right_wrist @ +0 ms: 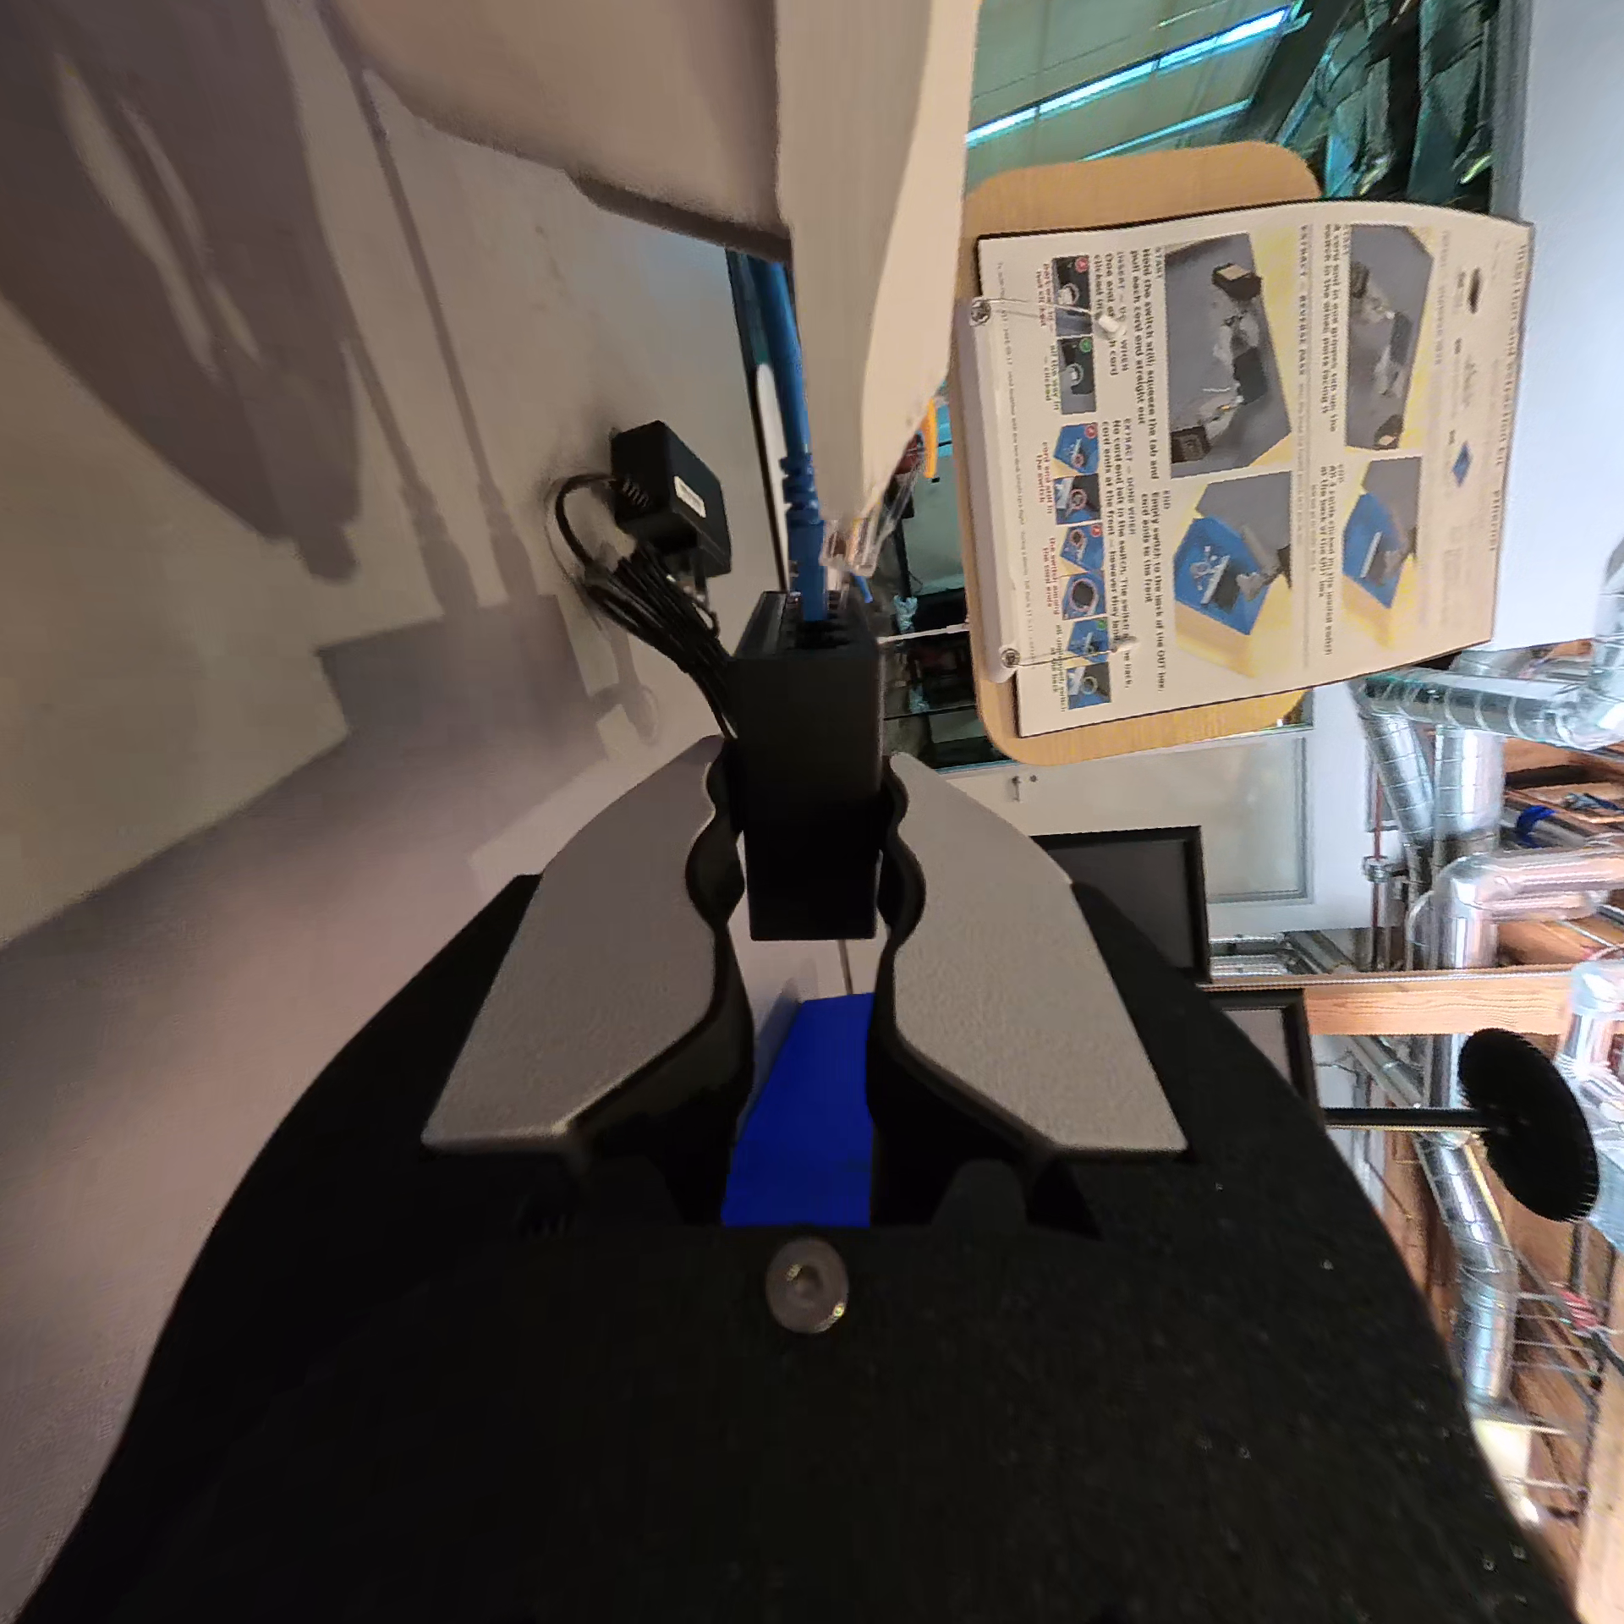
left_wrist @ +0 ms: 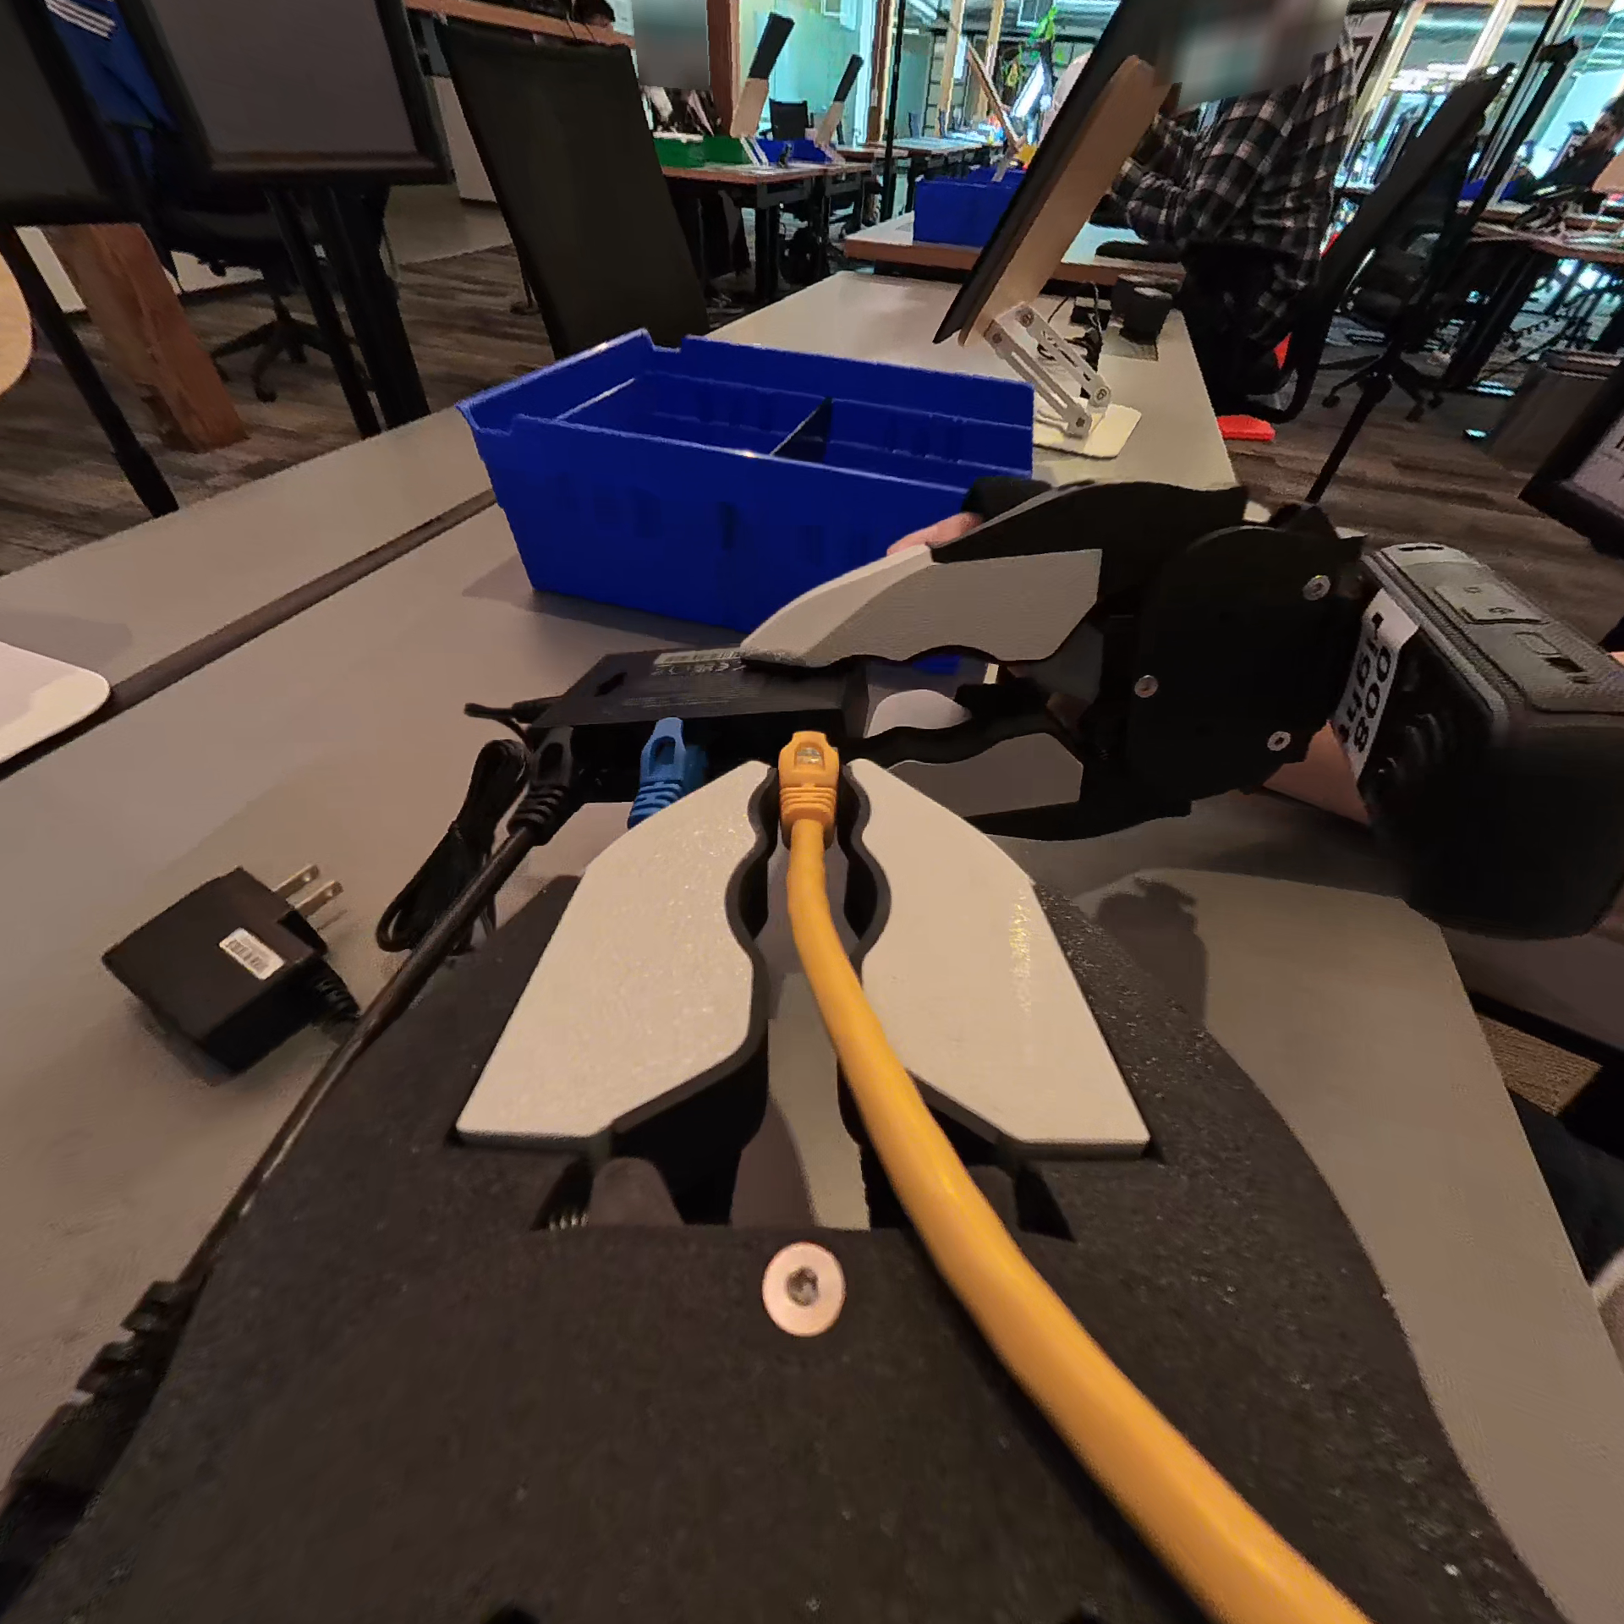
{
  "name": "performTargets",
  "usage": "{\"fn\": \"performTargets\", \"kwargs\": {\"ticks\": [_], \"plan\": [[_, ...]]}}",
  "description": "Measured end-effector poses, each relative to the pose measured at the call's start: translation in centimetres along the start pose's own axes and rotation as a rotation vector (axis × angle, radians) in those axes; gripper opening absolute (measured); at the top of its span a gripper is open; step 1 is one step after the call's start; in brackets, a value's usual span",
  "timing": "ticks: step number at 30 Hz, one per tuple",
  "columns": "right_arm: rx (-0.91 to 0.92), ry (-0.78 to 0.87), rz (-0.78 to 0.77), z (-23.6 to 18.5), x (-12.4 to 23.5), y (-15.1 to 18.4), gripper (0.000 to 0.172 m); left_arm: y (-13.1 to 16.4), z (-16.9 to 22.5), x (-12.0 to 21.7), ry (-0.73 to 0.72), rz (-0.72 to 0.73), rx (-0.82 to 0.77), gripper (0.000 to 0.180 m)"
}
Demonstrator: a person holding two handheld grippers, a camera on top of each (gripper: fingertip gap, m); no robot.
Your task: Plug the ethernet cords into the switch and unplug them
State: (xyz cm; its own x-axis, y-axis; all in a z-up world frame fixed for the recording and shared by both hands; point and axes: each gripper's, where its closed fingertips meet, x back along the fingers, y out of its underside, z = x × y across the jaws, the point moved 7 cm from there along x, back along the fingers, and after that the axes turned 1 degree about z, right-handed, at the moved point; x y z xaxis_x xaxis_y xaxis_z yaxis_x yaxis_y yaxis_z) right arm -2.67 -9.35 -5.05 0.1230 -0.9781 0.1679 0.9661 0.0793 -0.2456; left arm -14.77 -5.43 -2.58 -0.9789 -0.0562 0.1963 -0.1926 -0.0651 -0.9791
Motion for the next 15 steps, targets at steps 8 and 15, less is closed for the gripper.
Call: {"fn": "performTargets", "kwargs": {"ticks": [8, 15], "plan": [[0.102, 0.088, 0.023, 1.9, 1.6, -1.0, 0.027, -0.9, 0.8, -0.1, 0.012, 0.100, -0.046, 0.012], [0.158, 0.144, 0.077, 2.7, 2.9, -1.7, 0.027, -1.4, 1.2, 0.4, 0.109, 0.185, -0.034, 0.012]]}}
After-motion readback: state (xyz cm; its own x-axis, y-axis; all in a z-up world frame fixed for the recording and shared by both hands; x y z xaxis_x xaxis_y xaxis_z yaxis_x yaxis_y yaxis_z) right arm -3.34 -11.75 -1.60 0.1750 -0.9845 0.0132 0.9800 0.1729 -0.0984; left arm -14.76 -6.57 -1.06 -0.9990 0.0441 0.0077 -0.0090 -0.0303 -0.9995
